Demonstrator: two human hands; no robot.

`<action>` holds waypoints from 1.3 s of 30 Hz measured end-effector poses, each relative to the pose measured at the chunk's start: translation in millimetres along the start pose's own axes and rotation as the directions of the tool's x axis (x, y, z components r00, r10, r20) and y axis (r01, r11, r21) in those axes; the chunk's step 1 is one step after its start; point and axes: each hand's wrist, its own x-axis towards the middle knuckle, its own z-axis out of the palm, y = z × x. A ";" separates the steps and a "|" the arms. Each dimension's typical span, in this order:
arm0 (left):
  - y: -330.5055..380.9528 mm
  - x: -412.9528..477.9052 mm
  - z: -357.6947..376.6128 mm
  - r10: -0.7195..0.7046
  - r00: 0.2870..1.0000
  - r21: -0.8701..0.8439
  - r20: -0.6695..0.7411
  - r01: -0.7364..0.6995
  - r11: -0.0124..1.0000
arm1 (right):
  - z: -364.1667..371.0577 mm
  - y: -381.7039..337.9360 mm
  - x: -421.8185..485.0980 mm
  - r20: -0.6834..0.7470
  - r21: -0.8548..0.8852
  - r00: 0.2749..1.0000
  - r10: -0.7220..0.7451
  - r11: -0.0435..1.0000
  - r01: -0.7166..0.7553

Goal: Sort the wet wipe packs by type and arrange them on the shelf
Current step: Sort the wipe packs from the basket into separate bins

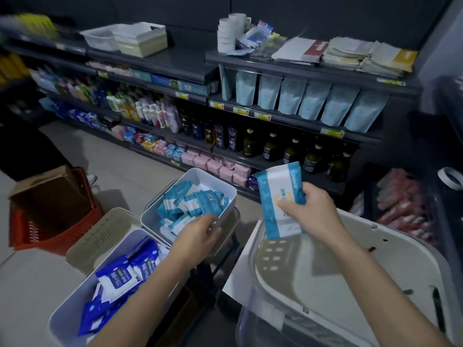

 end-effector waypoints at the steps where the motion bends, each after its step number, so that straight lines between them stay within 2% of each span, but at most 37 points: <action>1: -14.2 -5.8 -7.8 -0.037 0.999 -0.007 -0.011 0.037 0.999 | 15.2 -7.1 1.0 0.053 0.082 0.998 0.023 0.996 -0.027; 4: -61.3 -30.0 -28.9 -0.162 0.985 -0.033 -0.060 0.160 0.987 | 72.1 -14.4 16.1 0.213 0.217 0.965 0.155 0.955 -0.202; 6: -96.0 -49.2 -40.3 -0.242 0.966 -0.016 -0.089 0.242 0.970 | 115.4 -14.7 31.3 0.303 0.290 0.917 0.258 0.892 -0.347; 8: -129.3 -68.3 -47.4 -0.332 0.940 0.012 -0.079 0.334 0.943 | 156.5 -9.4 44.3 0.355 0.259 0.861 0.365 0.846 -0.466; 10: -164.7 -88.4 -50.8 -0.434 0.899 0.007 -0.063 0.435 0.900 | 200.9 9.6 61.8 0.356 0.149 0.825 0.438 0.845 -0.513; 13: -192.6 -113.7 -46.7 -0.492 0.868 0.024 -0.065 0.494 0.869 | 248.0 81.8 108.8 0.258 -0.043 0.840 0.477 0.875 -0.483; 14: -203.9 -122.7 -44.2 -0.513 0.856 0.009 -0.063 0.515 0.857 | 266.0 95.3 117.3 0.247 -0.045 0.846 0.473 0.877 -0.478; 16: -223.5 -140.0 -38.0 -0.551 0.833 -0.008 -0.054 0.551 0.834 | 286.0 81.5 107.9 0.217 -0.004 0.848 0.484 0.869 -0.495; 17: -232.9 -148.8 -34.6 -0.575 0.817 -0.013 -0.041 0.575 0.818 | 289.5 66.7 95.4 0.193 -0.044 0.851 0.488 0.871 -0.490; 20: -257.8 -172.0 -29.0 -0.661 0.750 -0.047 -0.016 0.660 0.750 | 298.9 62.9 71.0 0.104 -0.427 0.928 0.358 0.859 -0.283; 21: -263.5 -178.5 -28.0 -0.678 0.735 -0.051 -0.025 0.676 0.735 | 302.8 63.4 61.9 0.133 -0.510 0.953 0.273 0.843 -0.171; 23: -269.2 -190.2 -25.7 -0.691 0.719 -0.051 -0.078 0.689 0.723 | 316.3 67.4 42.8 0.278 -0.553 0.949 0.148 0.832 0.032; 25: -267.1 -199.0 -25.3 -0.716 0.680 -0.071 -0.159 0.715 0.695 | 335.4 72.8 28.2 0.426 -0.551 0.901 0.081 0.813 0.187; 27: -265.2 -206.6 -26.2 -0.755 0.615 -0.103 -0.228 0.756 0.646 | 353.7 77.6 18.3 0.514 -0.578 0.853 0.095 0.773 0.262; 30: -273.9 -218.0 -22.5 -0.822 0.517 -0.197 -0.239 0.803 0.562 | 368.4 86.8 10.8 0.507 -0.652 0.848 0.153 0.711 0.262; 34: -284.5 -225.2 -9.5 -0.919 0.387 -0.401 -0.078 0.832 0.384 | 364.7 99.9 -1.2 0.418 -0.698 0.896 0.148 0.684 0.213; 36: -288.2 -222.9 -3.1 -0.925 0.379 -0.451 0.016 0.828 0.332 | 361.4 105.5 -6.3 0.337 -0.686 0.928 0.157 0.716 0.129; 39: -295.4 -220.8 7.8 -0.918 0.390 -0.509 0.078 0.807 0.299 | 360.0 115.0 -8.8 0.227 -0.653 0.947 0.226 0.757 -0.024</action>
